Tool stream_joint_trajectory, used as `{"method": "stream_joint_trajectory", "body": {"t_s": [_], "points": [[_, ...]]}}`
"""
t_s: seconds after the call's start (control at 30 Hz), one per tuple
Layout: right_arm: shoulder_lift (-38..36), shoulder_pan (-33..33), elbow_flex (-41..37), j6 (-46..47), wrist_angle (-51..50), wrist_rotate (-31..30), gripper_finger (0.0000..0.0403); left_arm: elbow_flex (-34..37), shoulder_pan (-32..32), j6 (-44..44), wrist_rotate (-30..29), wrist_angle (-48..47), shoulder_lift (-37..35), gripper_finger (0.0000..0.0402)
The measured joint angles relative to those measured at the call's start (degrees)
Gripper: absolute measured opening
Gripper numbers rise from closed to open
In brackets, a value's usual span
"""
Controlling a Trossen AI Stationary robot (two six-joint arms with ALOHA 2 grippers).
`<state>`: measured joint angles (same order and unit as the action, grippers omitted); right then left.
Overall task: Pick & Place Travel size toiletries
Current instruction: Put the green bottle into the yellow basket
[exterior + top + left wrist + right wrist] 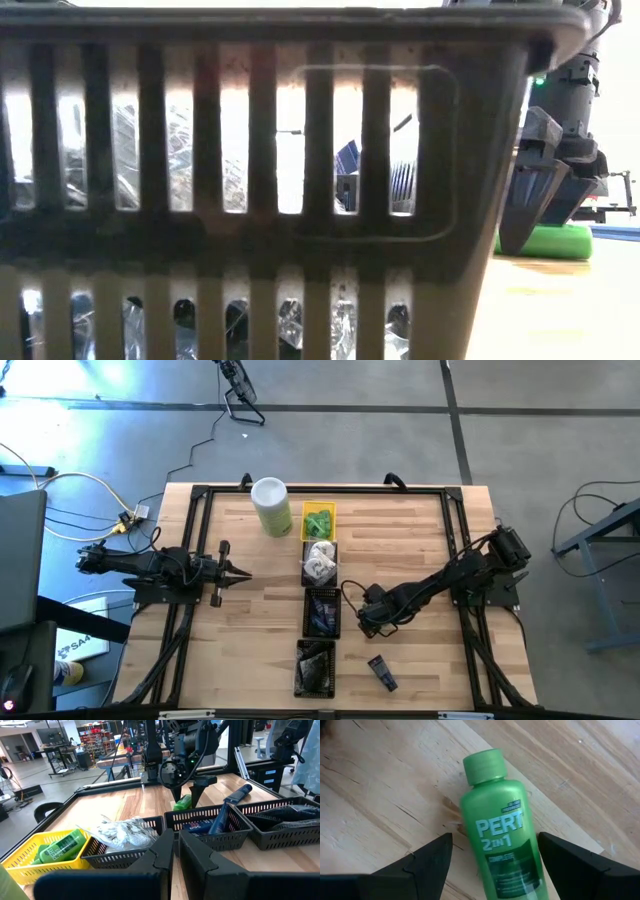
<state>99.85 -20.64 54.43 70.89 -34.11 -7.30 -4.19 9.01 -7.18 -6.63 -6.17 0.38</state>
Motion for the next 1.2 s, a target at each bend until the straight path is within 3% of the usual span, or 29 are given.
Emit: {"method": "stream_joint_trajectory", "body": {"t_s": [0.33,1.2], "points": [[0.00,0.00,0.00,-0.13,0.14,-0.19,0.0285,0.00,-0.01,0.00,0.01,0.01,0.00,0.0024],[0.04,0.02,0.00,-0.61,0.09,-0.80,0.0212,0.00,0.00,0.00,0.01,0.00,0.00,0.0024]]}}
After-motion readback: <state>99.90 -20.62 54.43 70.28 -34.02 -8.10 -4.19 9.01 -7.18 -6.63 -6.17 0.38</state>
